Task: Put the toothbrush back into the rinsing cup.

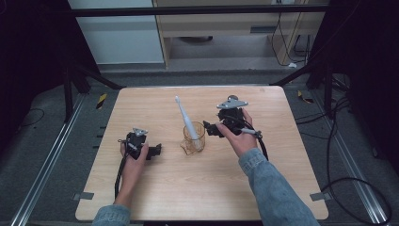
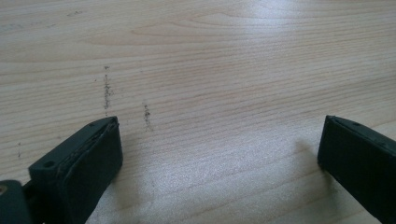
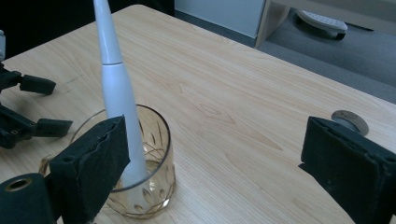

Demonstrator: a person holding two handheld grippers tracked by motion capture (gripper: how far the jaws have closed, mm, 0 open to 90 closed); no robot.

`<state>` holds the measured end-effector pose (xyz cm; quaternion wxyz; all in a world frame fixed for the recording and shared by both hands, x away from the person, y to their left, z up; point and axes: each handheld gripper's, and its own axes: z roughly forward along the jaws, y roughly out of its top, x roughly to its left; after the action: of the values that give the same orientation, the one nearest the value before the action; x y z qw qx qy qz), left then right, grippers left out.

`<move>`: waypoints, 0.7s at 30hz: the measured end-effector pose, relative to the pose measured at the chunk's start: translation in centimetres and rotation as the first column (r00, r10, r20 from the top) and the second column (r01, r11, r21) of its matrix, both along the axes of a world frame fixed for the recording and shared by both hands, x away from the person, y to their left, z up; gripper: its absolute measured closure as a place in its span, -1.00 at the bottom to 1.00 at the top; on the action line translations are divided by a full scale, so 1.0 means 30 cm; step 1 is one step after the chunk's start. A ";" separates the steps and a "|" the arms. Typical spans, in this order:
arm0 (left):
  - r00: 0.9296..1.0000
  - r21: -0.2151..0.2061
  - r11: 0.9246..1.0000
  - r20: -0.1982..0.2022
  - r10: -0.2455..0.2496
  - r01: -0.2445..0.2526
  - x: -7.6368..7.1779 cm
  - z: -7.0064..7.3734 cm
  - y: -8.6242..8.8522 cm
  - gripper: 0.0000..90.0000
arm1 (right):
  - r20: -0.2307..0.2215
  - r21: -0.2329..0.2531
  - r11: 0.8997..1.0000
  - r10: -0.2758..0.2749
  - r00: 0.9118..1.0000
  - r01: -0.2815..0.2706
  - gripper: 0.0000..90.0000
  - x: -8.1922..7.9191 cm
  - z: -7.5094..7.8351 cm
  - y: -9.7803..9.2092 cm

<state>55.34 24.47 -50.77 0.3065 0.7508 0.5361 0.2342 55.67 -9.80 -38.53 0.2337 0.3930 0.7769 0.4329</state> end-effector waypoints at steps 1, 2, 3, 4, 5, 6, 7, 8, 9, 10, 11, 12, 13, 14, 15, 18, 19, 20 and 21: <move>1.000 0.000 1.000 0.000 0.000 0.000 0.000 0.000 0.000 -1.00 | -0.002 0.000 1.000 -0.004 1.000 0.004 -0.83 -0.001 0.000 -0.007; 1.000 0.000 1.000 0.000 0.000 0.000 0.000 0.000 0.000 -1.00 | -0.002 -0.002 1.000 -0.006 1.000 0.006 -0.83 -0.001 0.000 -0.015; 1.000 0.000 1.000 0.000 0.000 0.000 0.000 0.000 0.000 -1.00 | -0.002 -0.004 1.000 -0.011 1.000 0.011 -0.82 -0.002 -0.001 -0.023; 1.000 0.000 1.000 0.000 0.000 0.000 0.000 0.000 0.000 -1.00 | -0.004 -0.004 1.000 -0.016 1.000 0.016 -0.82 -0.002 -0.002 -0.032; 1.000 0.000 1.000 0.000 0.000 0.000 0.000 0.000 0.000 -1.00 | -0.004 -0.007 1.000 -0.021 1.000 0.021 -0.82 -0.003 -0.004 -0.041; 1.000 0.000 1.000 0.000 0.000 0.000 0.000 0.000 0.000 -1.00 | -0.005 -0.008 1.000 -0.025 1.000 0.025 -0.82 -0.003 -0.006 -0.050; 1.000 0.000 1.000 0.000 0.000 0.000 0.000 0.000 0.000 -1.00 | -0.007 -0.008 1.000 -0.028 1.000 0.028 -0.82 -0.004 -0.008 -0.057; 1.000 0.000 1.000 0.000 0.000 0.000 0.000 0.000 0.000 -1.00 | -0.009 -0.009 0.999 -0.032 0.999 0.032 -0.82 -0.005 -0.011 -0.067; 1.000 0.000 1.000 0.000 0.000 0.000 0.000 0.000 0.000 -1.00 | -0.013 -0.011 0.999 -0.036 0.999 0.036 -0.82 -0.006 -0.014 -0.075; 1.000 0.000 1.000 0.000 0.000 0.000 0.000 0.000 0.000 -1.00 | -0.013 -0.016 0.999 -0.037 0.999 0.037 -0.81 -0.006 -0.018 -0.083; 1.000 0.000 1.000 0.000 0.000 0.000 0.000 0.000 0.000 -1.00 | -0.012 -0.020 0.999 -0.038 0.999 0.038 -0.80 -0.007 -0.021 -0.089; 1.000 0.000 1.000 0.000 0.000 0.000 0.000 0.000 0.000 -1.00 | -0.014 -0.026 0.999 -0.042 0.999 0.042 -0.79 -0.008 -0.025 -0.098; 1.000 0.000 1.000 0.000 0.000 0.000 0.000 0.000 0.000 -1.00 | -0.014 -0.029 0.999 -0.045 0.999 0.045 -0.78 -0.008 -0.028 -0.105; 1.000 0.000 1.000 0.000 0.000 0.000 0.000 0.000 0.000 -1.00 | -0.012 -0.033 0.998 -0.048 0.999 0.048 -0.77 -0.009 -0.031 -0.111; 1.000 0.000 1.000 0.000 0.000 0.000 0.000 0.000 0.000 -1.00 | -0.011 -0.038 0.998 -0.050 0.999 0.050 -0.77 -0.009 -0.034 -0.118; 1.000 -0.002 1.000 0.001 0.001 -0.001 0.000 0.000 -0.001 -1.00 | -0.017 -0.047 0.997 -0.061 0.998 0.060 -0.76 -0.009 -0.050 -0.146; 1.000 -0.002 1.000 0.001 0.001 -0.001 0.000 0.000 0.000 -1.00 | -0.020 -0.050 0.997 -0.066 0.998 0.065 -0.76 -0.009 -0.057 -0.156; 1.000 -0.002 1.000 0.001 0.001 -0.001 0.000 0.000 0.000 -1.00 | -0.027 -0.052 0.996 -0.072 0.997 0.071 -0.76 -0.009 -0.064 -0.165; 1.000 -0.002 1.000 0.001 0.001 -0.001 0.000 0.000 0.000 -1.00 | -0.032 -0.058 0.995 -0.078 0.996 0.076 -0.76 -0.008 -0.072 -0.176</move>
<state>55.34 24.46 -50.77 0.3074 0.7502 0.5365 0.2342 55.44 -15.07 -40.70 0.2478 0.4233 0.7771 0.3944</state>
